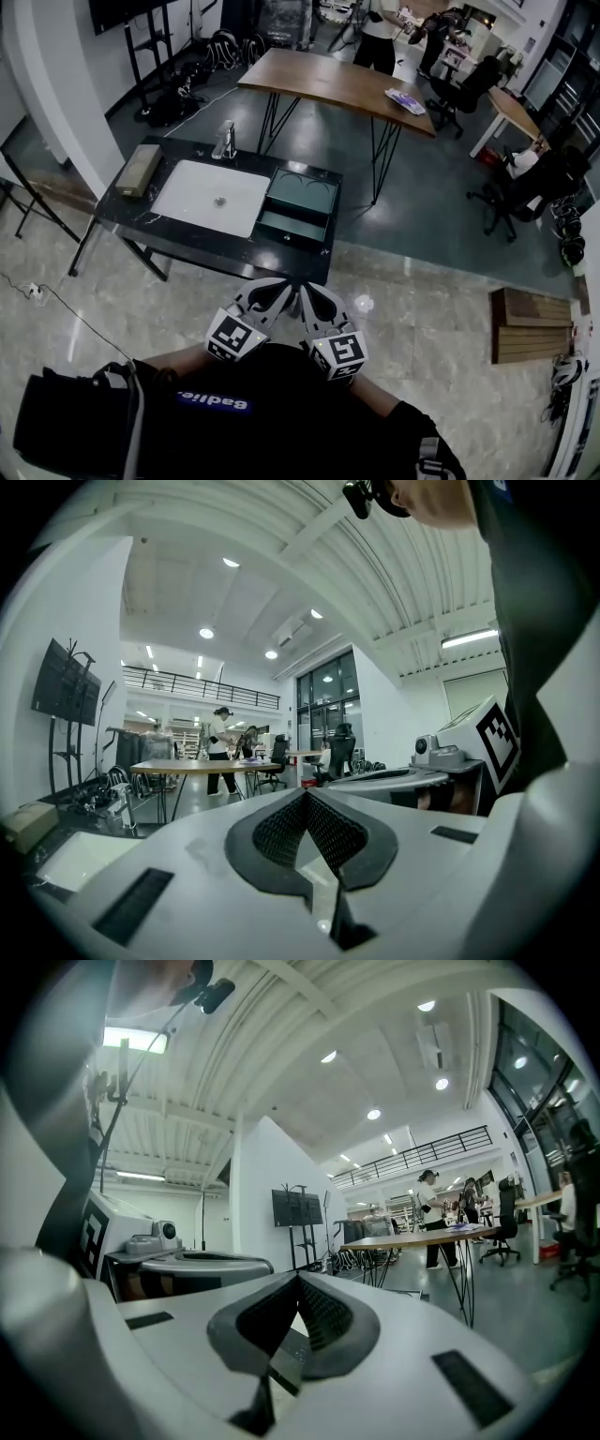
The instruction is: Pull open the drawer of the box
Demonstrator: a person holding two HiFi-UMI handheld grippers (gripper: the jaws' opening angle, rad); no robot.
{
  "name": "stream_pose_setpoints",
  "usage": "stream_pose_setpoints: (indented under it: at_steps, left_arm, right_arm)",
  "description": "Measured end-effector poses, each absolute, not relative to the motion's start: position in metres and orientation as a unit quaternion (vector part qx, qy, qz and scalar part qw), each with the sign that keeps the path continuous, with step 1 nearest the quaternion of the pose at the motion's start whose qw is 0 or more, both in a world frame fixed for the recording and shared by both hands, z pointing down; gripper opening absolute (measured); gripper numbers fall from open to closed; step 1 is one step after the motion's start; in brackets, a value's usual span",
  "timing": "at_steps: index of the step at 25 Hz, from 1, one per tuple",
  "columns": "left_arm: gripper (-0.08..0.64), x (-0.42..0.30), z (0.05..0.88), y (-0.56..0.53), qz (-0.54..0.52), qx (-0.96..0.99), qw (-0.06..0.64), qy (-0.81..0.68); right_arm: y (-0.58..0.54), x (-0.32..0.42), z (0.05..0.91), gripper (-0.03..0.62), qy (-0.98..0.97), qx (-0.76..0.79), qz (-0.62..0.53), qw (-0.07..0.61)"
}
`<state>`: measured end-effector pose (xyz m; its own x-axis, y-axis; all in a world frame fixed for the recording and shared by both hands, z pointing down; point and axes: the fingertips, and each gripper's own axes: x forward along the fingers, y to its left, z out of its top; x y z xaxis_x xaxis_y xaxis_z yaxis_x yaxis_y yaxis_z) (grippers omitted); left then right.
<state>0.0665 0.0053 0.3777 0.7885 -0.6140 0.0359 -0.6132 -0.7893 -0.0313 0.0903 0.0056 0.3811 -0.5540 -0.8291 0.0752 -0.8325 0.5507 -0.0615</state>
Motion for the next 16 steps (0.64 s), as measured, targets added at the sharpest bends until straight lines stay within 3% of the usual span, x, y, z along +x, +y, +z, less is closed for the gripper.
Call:
stream_pose_setpoints:
  at_steps: [16]
  left_arm:
    - [0.002, 0.0634, 0.3775, 0.0044, -0.022, -0.944, 0.009, 0.330]
  right_arm:
    - [0.0049, 0.0903, 0.3816, -0.002, -0.881, 0.470, 0.044, 0.022]
